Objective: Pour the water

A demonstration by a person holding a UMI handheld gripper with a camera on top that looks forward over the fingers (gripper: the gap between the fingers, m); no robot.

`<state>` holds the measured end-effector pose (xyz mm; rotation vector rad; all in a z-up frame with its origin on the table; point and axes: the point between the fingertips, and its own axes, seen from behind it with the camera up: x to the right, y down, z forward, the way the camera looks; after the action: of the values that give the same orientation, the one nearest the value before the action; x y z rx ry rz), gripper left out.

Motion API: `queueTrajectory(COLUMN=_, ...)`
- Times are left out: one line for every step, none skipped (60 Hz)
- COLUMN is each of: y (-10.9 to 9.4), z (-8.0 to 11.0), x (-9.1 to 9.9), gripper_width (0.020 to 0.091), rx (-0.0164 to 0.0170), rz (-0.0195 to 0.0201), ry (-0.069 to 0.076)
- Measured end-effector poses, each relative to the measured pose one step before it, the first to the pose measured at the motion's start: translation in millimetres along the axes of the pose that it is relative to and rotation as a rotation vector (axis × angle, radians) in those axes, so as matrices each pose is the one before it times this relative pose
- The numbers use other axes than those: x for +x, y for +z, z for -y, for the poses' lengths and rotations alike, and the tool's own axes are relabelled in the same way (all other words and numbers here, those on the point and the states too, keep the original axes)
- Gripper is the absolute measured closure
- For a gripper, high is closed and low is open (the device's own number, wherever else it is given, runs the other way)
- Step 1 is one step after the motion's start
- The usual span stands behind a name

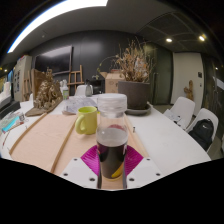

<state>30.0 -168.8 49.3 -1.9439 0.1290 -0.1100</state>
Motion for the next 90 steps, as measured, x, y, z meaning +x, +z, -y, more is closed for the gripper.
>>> queueTrajectory(y=-0.19, z=-0.19, x=0.20, gripper_width=0.0832, rx=-0.00193, rz=-0.00166, ry=0.0022)
queueTrajectory(y=-0.03, z=-0.11, x=-0.21, gripper_width=0.0849, rx=-0.00204, rz=-0.00098, ry=-0.0014)
queueTrajectory(y=0.13, z=0.33, x=0.05, gripper_width=0.0850, rx=-0.00075, rz=-0.00211, ry=-0.0049)
queueTrajectory(y=0.04, z=0.01, x=0.25, gripper_width=0.0850, rx=-0.00162, rz=-0.00288, ry=-0.0078)
queueTrajectory(y=0.08, z=-0.32, x=-0.02, gripper_width=0.0850, rx=-0.00294, rz=-0.00183, ry=-0.0098)
queueTrajectory(y=0.05, z=0.15, x=-0.38, gripper_width=0.0850, rx=-0.00306, rz=-0.00029, ry=-0.0096)
queueTrajectory(y=0.00, z=0.59, x=0.00, gripper_width=0.0850, rx=-0.00203, rz=-0.00140, ry=-0.0071)
queueTrajectory(y=-0.05, z=1.26, x=0.03, gripper_width=0.0851, rx=-0.00019, rz=-0.00175, ry=-0.0038)
queueTrajectory(y=0.35, z=2.13, x=-0.08, gripper_width=0.0850, rx=0.00060, rz=0.00107, ry=-0.0018)
queueTrajectory(y=-0.84, z=1.56, x=0.15, gripper_width=0.0851, rx=-0.00078, rz=-0.00207, ry=-0.0030)
queueTrajectory(y=0.40, z=2.68, x=1.02, gripper_width=0.0851, rx=0.00122, rz=-0.00261, ry=-0.0038)
queueTrajectory(y=-0.68, z=2.72, x=2.04, gripper_width=0.0850, rx=0.00095, rz=-0.00873, ry=-0.0074)
queueTrajectory(y=0.54, z=3.58, x=1.94, gripper_width=0.0850, rx=0.00241, rz=-0.00585, ry=-0.0097)
queueTrajectory(y=0.04, z=4.04, x=1.50, gripper_width=0.0851, rx=0.00241, rz=-0.00510, ry=-0.0112)
queueTrajectory(y=0.30, z=4.78, x=1.67, gripper_width=0.0851, rx=0.00397, rz=-0.00376, ry=-0.0111)
queueTrajectory(y=0.26, z=5.59, x=2.45, gripper_width=0.0851, rx=0.00444, rz=-0.00521, ry=-0.0117)
queueTrajectory(y=0.48, z=5.78, x=3.60, gripper_width=0.0851, rx=0.00410, rz=-0.00820, ry=-0.0129)
queueTrajectory(y=1.06, z=6.03, x=3.81, gripper_width=0.0851, rx=0.00414, rz=-0.01092, ry=-0.0149)
queueTrajectory(y=1.41, z=5.98, x=4.35, gripper_width=0.0851, rx=0.00374, rz=-0.01165, ry=-0.0180)
queueTrajectory(y=0.79, z=5.99, x=3.41, gripper_width=0.0851, rx=0.00549, rz=-0.01319, ry=-0.0207)
queueTrajectory(y=2.33, z=6.76, x=4.36, gripper_width=0.0851, rx=0.00621, rz=-0.01100, ry=-0.0216)
queueTrajectory(y=2.30, z=6.82, x=4.77, gripper_width=0.0851, rx=0.00761, rz=-0.01088, ry=-0.0221)
queueTrajectory(y=2.62, z=7.38, x=4.79, gripper_width=0.0850, rx=0.00829, rz=-0.01192, ry=-0.0228)
queueTrajectory(y=3.01, z=6.40, x=5.05, gripper_width=0.0850, rx=0.00697, rz=-0.01221, ry=-0.0244)
queueTrajectory(y=3.40, z=6.05, x=4.96, gripper_width=0.0851, rx=0.00452, rz=-0.01232, ry=-0.0268)
queueTrajectory(y=3.65, z=5.49, x=5.20, gripper_width=0.0850, rx=0.00295, rz=-0.01217, ry=-0.0284)
queueTrajectory(y=5.04, z=5.57, x=5.12, gripper_width=0.0851, rx=0.00334, rz=-0.01176, ry=-0.0273)
queueTrajectory(y=4.63, z=5.76, x=3.97, gripper_width=0.0850, rx=0.00447, rz=-0.01353, ry=-0.0265)
queueTrajectory(y=4.62, z=5.62, x=4.58, gripper_width=0.0851, rx=0.00439, rz=-0.01362, ry=-0.0268)
queueTrajectory(y=4.92, z=5.09, x=4.25, gripper_width=0.0851, rx=0.00405, rz=-0.01306, ry=-0.0268)
queueTrajectory(y=5.22, z=4.90, x=3.87, gripper_width=0.0851, rx=0.00350, rz=-0.01131, ry=-0.0284)
queueTrajectory(y=5.24, z=4.36, x=3.63, gripper_width=0.0850, rx=0.00306, rz=-0.01042, ry=-0.0303)
queueTrajectory(y=6.02, z=3.90, x=3.38, gripper_width=0.0850, rx=0.00251, rz=-0.01194, ry=-0.0317)
queueTrajectory(y=5.74, z=3.91, x=3.48, gripper_width=0.0851, rx=0.00215, rz=-0.01390, ry=-0.0341)
queueTrajectory(y=5.58, z=3.57, x=3.45, gripper_width=0.0851, rx=0.00218, rz=-0.01431, ry=-0.0374)
queueTrajectory(y=5.77, z=4.17, x=2.80, gripper_width=0.0850, rx=0.00351, rz=-0.01312, ry=-0.0405)
queueTrajectory(y=6.60, z=2.67, x=3.15, gripper_width=0.0851, rx=0.00721, rz=-0.01092, ry=-0.0405)
queueTrajectory(y=5.12, z=3.50, x=2.55, gripper_width=0.0851, rx=0.00564, rz=-0.01198, ry=-0.0412)
queueTrajectory(y=5.36, z=3.44, x=2.27, gripper_width=0.0851, rx=0.00549, rz=-0.01339, ry=-0.0430)
queueTrajectory(y=5.20, z=3.79, x=1.68, gripper_width=0.0851, rx=0.00660, rz=-0.01241, ry=-0.0444)
queueTrajectory(y=4.77, z=3.90, x=1.15, gripper_width=0.0851, rx=0.00796, rz=-0.01007, ry=-0.0441)
queueTrajectory(y=4.68, z=3.45, x=0.76, gripper_width=0.0851, rx=0.00829, rz=-0.00849, ry=-0.0428)
queueTrajectory(y=4.46, z=4.01, x=0.71, gripper_width=0.0851, rx=0.00970, rz=-0.00812, ry=-0.0416)
queueTrajectory(y=4.01, z=3.88, x=0.28, gripper_width=0.0851, rx=0.01054, rz=-0.00796, ry=-0.0397)
queueTrajectory(y=3.83, z=3.91, x=0.38, gripper_width=0.0852, rx=0.01165, rz=-0.00737, ry=-0.0395)
queueTrajectory(y=6.39, z=2.94, x=-1.43, gripper_width=0.0852, rx=0.01391, rz=-0.00789, ry=-0.0379)
queueTrajectory(y=2.77, z=3.36, x=1.09, gripper_width=0.0852, rx=0.00924, rz=-0.00634, ry=-0.0389)
queueTrajectory(y=2.71, z=3.78, x=0.33, gripper_width=0.0852, rx=0.01015, rz=-0.00780, ry=-0.0371)
queueTrajectory(y=2.89, z=3.55, x=0.28, gripper_width=0.0852, rx=0.01186, rz=-0.00697, ry=-0.0350)
queueTrajectory(y=2.43, z=3.72, x=-0.13, gripper_width=0.0852, rx=0.01298, rz=-0.00584, ry=-0.0348)
queueTrajectory(y=2.51, z=3.35, x=-0.30, gripper_width=0.0852, rx=0.01306, rz=-0.00560, ry=-0.0349)
queueTrajectory(y=2.63, z=3.11, x=-0.85, gripper_width=0.0852, rx=0.01276, rz=-0.00665, ry=-0.0347)
queueTrajectory(y=2.57, z=2.92, x=-1.01, gripper_width=0.0853, rx=0.01193, rz=-0.00667, ry=-0.0349)
queueTrajectory(y=2.52, z=2.49, x=-1.43, gripper_width=0.0853, rx=0.00989, rz=-0.00536, ry=-0.0363)
queueTrajectory(y=4.38, z=2.66, x=-4.35, gripper_width=0.0853, rx=0.00960, rz=-0.00539, ry=-0.0357)
queueTrajectory(y=1.72, z=2.10, x=-0.86, gripper_width=0.0853, rx=0.00687, rz=-0.00197, ry=-0.0329)
queueTrajectory(y=1.42, z=2.19, x=-1.78, gripper_width=0.0853, rx=0.00736, rz=-0.00338, ry=-0.0304)
queueTrajectory(y=1.46, z=2.12, x=-2.25, gripper_width=0.0853, rx=0.00873, rz=-0.00264, ry=-0.0285)
queueTrajectory(y=1.59, z=2.15, x=-2.65, gripper_width=0.0853, rx=0.00935, rz=-0.00121, ry=-0.0283)
queueTrajectory(y=1.53, z=1.77, x=-2.85, gripper_width=0.0854, rx=0.00856, rz=-0.00055, ry=-0.0295)
queueTrajectory(y=1.44, z=1.53, x=-2.54, gripper_width=0.0854, rx=0.00725, rz=-0.00229, ry=-0.0291)
queueTrajectory(y=1.41, z=1.31, x=-2.11, gripper_width=0.0852, rx=0.00662, rz=-0.00406, ry=-0.0279)
queueTrajectory(y=3.49, z=1.97, x=-2.92, gripper_width=0.0853, rx=0.01041, rz=-0.00637, ry=-0.0282)
queueTrajectory(y=1.04, z=2.47, x=-0.75, gripper_width=0.0851, rx=0.00663, rz=-0.00473, ry=-0.0286)
queueTrajectory(y=0.35, z=1.58, x=-0.23, gripper_width=0.0852, rx=0.00673, rz=-0.00870, ry=-0.0321)
queueTrajectory(y=1.16, z=0.86, x=-0.22, gripper_width=0.0852, rx=0.00454, rz=-0.01074, ry=-0.0331)
queueTrajectory(y=1.28, z=0.59, x=-0.28, gripper_width=0.0853, rx=0.00280, rz=-0.01089, ry=-0.0326)
queueTrajectory(y=1.09, z=1.09, x=-0.50, gripper_width=0.0852, rx=0.00214, rz=-0.00953, ry=-0.0290)
queueTrajectory(y=0.88, z=0.99, x=-1.50, gripper_width=0.0853, rx=0.00271, rz=-0.00584, ry=-0.0221)
queueTrajectory(y=0.83, z=0.76, x=-2.36, gripper_width=0.0853, rx=0.00250, rz=-0.00165, ry=-0.0153)
queueTrajectory(y=2.71, z=0.01, x=-3.69, gripper_width=0.0854, rx=0.00575, rz=0.00100, ry=-0.0078)
queueTrajectory(y=1.33, z=2.64, x=-2.12, gripper_width=0.0854, rx=0.00177, rz=0.00319, ry=-0.0037)
queueTrajectory(y=0.94, z=0.69, x=-1.86, gripper_width=0.0854, rx=0.00176, rz=0.00085, ry=-0.0071)
queueTrajectory(y=0.92, z=0.48, x=-1.37, gripper_width=0.0853, rx=0.00132, rz=-0.00006, ry=-0.0099)
queueTrajectory(y=0.85, z=0.66, x=-0.85, gripper_width=0.0853, rx=0.00164, rz=-0.00148, ry=-0.0100)
queueTrajectory(y=0.73, z=1.32, x=-0.32, gripper_width=0.0853, rx=0.00375, rz=-0.00229, ry=-0.0063)
queueTrajectory(y=0.56, z=1.38, x=-0.05, gripper_width=0.0853, rx=0.00626, rz=-0.00279, ry=-0.0018)
queueTrajectory(y=0.31, z=1.31, x=-0.49, gripper_width=0.0853, rx=0.00542, rz=-0.00115, ry=0.0008)
queueTrajectory(y=0.23, z=0.69, x=-0.73, gripper_width=0.0852, rx=0.00299, rz=0.00149, ry=0.0015)
queueTrajectory(y=0.19, z=0.48, x=-0.73, gripper_width=0.0853, rx=0.00075, rz=0.00240, ry=0.0025)
queueTrajectory(y=0.03, z=-0.10, x=0.05, gripper_width=0.0853, rx=0.00135, rz=-0.00042, ry=0.0043)
queueTrajectory(y=-0.31, z=0.13, x=0.91, gripper_width=0.0852, rx=-0.00019, rz=0.00295, ry=0.0088)
queueTrajectory(y=0.22, z=0.22, x=0.31, gripper_width=0.0853, rx=0.00002, rz=0.00023, ry=0.0099)
queueTrajectory(y=0.16, z=-0.29, x=0.00, gripper_width=0.0853, rx=-0.00129, rz=0.00268, ry=0.0138)
queueTrajectory(y=0.14, z=-1.03, x=-0.09, gripper_width=0.0852, rx=-0.00280, rz=0.00519, ry=0.0177)
queueTrajectory(y=0.25, z=-1.08, x=-0.19, gripper_width=0.0852, rx=-0.00492, rz=0.00667, ry=0.0238)
queueTrajectory(y=0.02, z=-1.68, x=-0.18, gripper_width=0.0852, rx=-0.00628, rz=0.00835, ry=0.0282)
queueTrajectory(y=-0.13, z=-1.24, x=0.10, gripper_width=0.0851, rx=-0.00749, rz=0.00889, ry=0.0331)
queueTrajectory(y=-0.06, z=-2.46, x=0.33, gripper_width=0.0852, rx=-0.00435, rz=0.00478, ry=0.0323)
queueTrajectory(y=-0.14, z=-1.39, x=1.50, gripper_width=0.0849, rx=-0.00980, rz=0.01331, ry=0.0430)
